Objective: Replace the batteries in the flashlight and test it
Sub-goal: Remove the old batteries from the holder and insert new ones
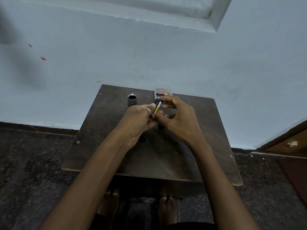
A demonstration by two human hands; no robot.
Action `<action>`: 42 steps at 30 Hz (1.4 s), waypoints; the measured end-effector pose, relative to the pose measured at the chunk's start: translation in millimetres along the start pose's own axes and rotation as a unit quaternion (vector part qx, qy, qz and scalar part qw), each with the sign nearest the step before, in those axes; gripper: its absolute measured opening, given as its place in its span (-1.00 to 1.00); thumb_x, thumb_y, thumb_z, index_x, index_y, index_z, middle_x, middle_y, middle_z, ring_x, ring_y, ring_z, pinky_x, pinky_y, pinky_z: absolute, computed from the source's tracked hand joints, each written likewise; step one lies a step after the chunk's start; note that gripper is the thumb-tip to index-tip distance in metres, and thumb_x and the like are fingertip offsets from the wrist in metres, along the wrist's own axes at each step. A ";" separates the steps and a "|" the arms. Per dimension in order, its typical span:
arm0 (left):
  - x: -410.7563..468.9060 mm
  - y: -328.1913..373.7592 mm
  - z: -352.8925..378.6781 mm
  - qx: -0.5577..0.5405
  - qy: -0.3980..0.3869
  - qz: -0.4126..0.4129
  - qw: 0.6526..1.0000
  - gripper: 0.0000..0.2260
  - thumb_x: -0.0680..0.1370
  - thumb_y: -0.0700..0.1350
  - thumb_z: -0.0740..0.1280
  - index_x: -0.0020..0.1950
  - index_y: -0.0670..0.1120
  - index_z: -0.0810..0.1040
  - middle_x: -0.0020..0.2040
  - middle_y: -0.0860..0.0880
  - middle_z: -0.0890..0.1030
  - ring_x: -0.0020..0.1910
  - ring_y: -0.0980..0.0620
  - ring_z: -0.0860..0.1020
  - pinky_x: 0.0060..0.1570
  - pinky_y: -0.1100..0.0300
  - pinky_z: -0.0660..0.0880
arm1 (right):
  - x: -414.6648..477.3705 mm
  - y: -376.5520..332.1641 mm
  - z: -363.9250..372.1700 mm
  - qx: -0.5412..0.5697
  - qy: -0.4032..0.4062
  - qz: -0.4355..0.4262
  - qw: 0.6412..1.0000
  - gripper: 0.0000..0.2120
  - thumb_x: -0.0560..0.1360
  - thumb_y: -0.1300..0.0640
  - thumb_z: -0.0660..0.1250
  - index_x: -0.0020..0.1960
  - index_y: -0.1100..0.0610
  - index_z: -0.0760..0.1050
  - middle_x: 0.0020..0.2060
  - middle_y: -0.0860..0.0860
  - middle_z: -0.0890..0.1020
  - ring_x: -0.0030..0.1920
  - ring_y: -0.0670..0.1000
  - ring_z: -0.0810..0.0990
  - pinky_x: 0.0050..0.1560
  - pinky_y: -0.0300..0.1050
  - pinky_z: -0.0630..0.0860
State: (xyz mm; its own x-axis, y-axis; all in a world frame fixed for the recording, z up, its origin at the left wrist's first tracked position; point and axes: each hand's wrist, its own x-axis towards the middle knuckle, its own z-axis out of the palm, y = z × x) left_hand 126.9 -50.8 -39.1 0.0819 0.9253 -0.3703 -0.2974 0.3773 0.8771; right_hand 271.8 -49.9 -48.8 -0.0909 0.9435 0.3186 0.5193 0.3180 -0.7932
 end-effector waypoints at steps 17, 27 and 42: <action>-6.4 1.6 3.5 0.004 -0.006 0.011 1.000 -0.79 0.66 -0.22 0.22 0.18 -0.29 0.56 -0.03 -0.21 0.68 -0.26 0.08 0.71 -0.30 0.32 0.58 | -1.7 -2.2 -0.8 -0.006 -0.001 -0.015 1.000 -0.67 0.38 0.19 0.52 0.11 0.12 0.56 -0.05 -0.06 0.67 -0.07 -0.19 0.65 -0.14 -0.43 0.56; -7.1 1.4 2.3 0.008 -0.022 0.019 1.000 -0.79 0.66 -0.22 0.22 0.04 -0.29 0.62 -0.18 -0.13 0.71 -0.27 0.09 0.70 -0.29 0.30 0.59 | -3.8 -5.9 -0.6 -0.057 0.015 -0.049 0.997 -0.70 0.37 0.07 0.42 0.08 0.12 0.58 -0.11 -0.08 0.68 -0.11 -0.14 0.67 -0.07 -0.18 0.64; -2.5 -1.7 -0.8 0.043 -0.014 0.019 0.999 -0.76 0.66 -0.18 0.24 0.03 -0.28 0.65 -0.18 -0.13 0.71 -0.26 0.11 0.68 -0.27 0.31 0.58 | -8.3 -8.8 -0.8 -0.120 0.025 -0.097 0.988 -0.63 0.39 0.18 0.40 0.16 0.17 0.42 -0.20 -0.11 0.63 -0.18 -0.07 0.66 -0.10 0.00 0.62</action>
State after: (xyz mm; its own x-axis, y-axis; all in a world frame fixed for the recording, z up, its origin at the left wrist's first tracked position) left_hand 126.4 -53.8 -40.0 0.0995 0.9392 -0.3285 -0.2173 0.3427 0.9140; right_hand 268.7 -60.6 -44.1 -0.1705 0.8592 0.4823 0.6828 0.4559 -0.5709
